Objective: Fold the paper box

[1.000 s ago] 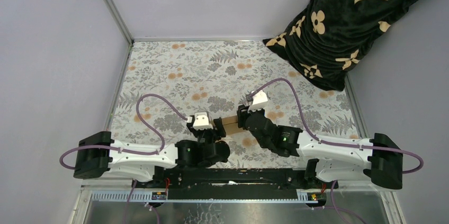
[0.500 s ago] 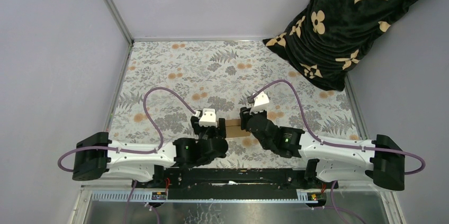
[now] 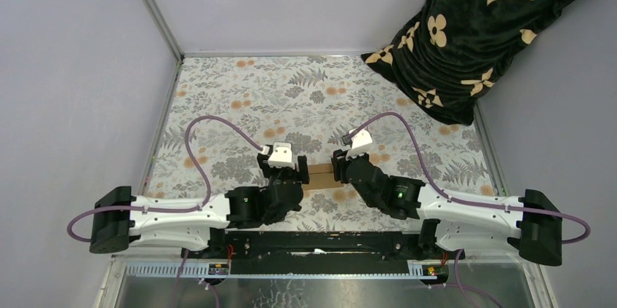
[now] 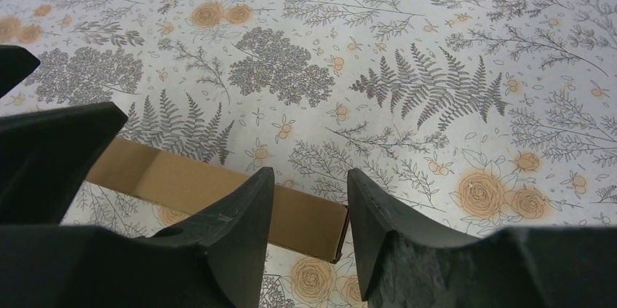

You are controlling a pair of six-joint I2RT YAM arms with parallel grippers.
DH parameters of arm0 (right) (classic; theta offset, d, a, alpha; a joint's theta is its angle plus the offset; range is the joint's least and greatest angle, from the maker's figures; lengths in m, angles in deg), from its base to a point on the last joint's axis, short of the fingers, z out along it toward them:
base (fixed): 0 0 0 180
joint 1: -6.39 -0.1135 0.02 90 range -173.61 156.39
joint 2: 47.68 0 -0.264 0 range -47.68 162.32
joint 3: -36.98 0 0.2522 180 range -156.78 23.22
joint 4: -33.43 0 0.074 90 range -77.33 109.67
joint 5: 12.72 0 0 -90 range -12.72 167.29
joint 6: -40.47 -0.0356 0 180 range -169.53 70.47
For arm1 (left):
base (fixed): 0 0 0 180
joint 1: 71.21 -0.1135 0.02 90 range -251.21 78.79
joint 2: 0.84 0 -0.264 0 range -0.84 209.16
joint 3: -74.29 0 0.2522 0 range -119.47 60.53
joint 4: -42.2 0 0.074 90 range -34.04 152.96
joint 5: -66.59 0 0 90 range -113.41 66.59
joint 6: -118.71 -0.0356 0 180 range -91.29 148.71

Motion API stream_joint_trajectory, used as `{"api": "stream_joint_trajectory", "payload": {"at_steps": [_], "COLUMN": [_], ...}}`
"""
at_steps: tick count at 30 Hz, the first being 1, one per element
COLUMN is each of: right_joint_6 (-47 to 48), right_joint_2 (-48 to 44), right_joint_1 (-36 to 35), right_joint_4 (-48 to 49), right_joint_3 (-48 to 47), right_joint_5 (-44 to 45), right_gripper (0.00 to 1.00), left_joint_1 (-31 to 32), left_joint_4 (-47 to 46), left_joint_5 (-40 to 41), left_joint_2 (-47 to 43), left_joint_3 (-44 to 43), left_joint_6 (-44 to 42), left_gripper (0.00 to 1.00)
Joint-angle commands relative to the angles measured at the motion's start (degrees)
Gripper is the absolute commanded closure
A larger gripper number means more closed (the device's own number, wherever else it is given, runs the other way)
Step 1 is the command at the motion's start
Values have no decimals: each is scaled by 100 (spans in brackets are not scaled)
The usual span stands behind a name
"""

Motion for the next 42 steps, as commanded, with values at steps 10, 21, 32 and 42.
{"api": "stream_joint_trajectory", "payload": {"at_steps": [10, 21, 32, 42], "right_joint_6": [117, -89, -404, -1084], "right_joint_2": [79, 303, 269, 422], "right_joint_1": [-450, -726, -767, -878], "right_joint_4": [359, 320, 323, 509], "right_joint_3": [-69, -80, 237, 787], "right_joint_5": [-132, 65, 83, 44], "right_gripper": [69, 71, 71, 72], "left_joint_1": [89, 292, 300, 423], "left_joint_4": [449, 178, -45, 156], "left_joint_5": [-543, -721, -856, -978], "left_joint_2": [-944, -476, -88, 382], "left_joint_3": [160, 383, 646, 838], "left_joint_6": [301, 604, 958, 1792], "left_gripper": [66, 66, 65, 65]}}
